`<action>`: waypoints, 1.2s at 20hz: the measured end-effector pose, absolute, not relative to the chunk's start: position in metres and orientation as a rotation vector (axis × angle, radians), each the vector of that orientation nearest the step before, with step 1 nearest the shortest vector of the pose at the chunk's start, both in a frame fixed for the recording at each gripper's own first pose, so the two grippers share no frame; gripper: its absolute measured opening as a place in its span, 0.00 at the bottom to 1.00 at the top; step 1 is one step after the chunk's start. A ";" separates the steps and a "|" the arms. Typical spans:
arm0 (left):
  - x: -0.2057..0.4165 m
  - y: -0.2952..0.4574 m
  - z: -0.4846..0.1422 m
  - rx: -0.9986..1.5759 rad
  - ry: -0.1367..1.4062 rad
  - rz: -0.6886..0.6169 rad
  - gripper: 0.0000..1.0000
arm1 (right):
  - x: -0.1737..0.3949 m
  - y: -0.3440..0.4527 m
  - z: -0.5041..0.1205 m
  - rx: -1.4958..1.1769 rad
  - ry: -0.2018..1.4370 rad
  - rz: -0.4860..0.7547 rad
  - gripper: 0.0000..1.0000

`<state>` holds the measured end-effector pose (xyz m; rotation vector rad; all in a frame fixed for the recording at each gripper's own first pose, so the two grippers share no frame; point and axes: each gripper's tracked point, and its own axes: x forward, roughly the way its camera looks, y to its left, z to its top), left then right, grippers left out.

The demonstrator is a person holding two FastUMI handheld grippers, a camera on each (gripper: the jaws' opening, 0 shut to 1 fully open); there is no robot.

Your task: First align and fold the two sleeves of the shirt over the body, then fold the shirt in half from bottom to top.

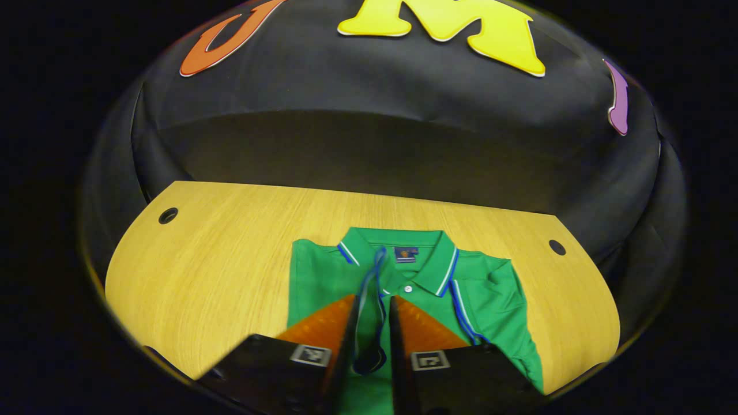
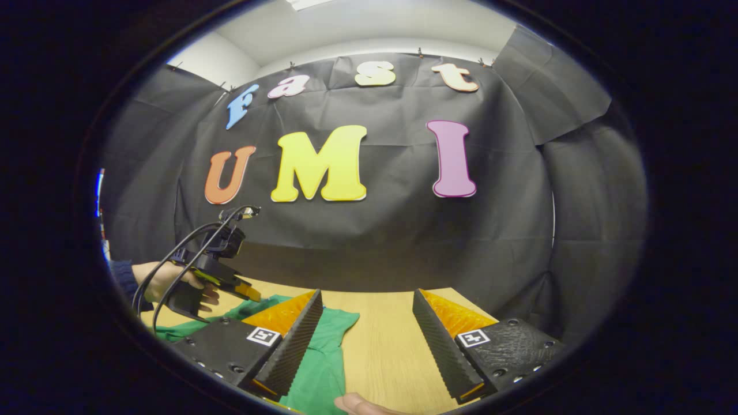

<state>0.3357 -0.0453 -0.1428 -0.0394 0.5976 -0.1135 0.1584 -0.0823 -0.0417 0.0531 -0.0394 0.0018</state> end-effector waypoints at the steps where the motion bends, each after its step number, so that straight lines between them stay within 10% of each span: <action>1: 0.330 -0.055 -0.136 -0.079 0.589 -0.125 0.70 | 0.159 -0.083 -0.041 0.068 -0.036 0.005 0.94; 2: 0.324 -0.068 -0.137 -0.103 0.598 -0.152 1.00 | 0.160 -0.084 -0.041 0.081 -0.032 0.008 0.94; 13: 0.190 -0.028 -0.032 -0.007 0.342 -0.142 1.00 | 0.107 -0.061 -0.019 0.111 0.000 0.092 0.95; 24: 0.036 0.030 -0.075 -0.075 0.289 -0.161 1.00 | -0.020 -0.071 -0.052 0.018 0.011 0.006 0.96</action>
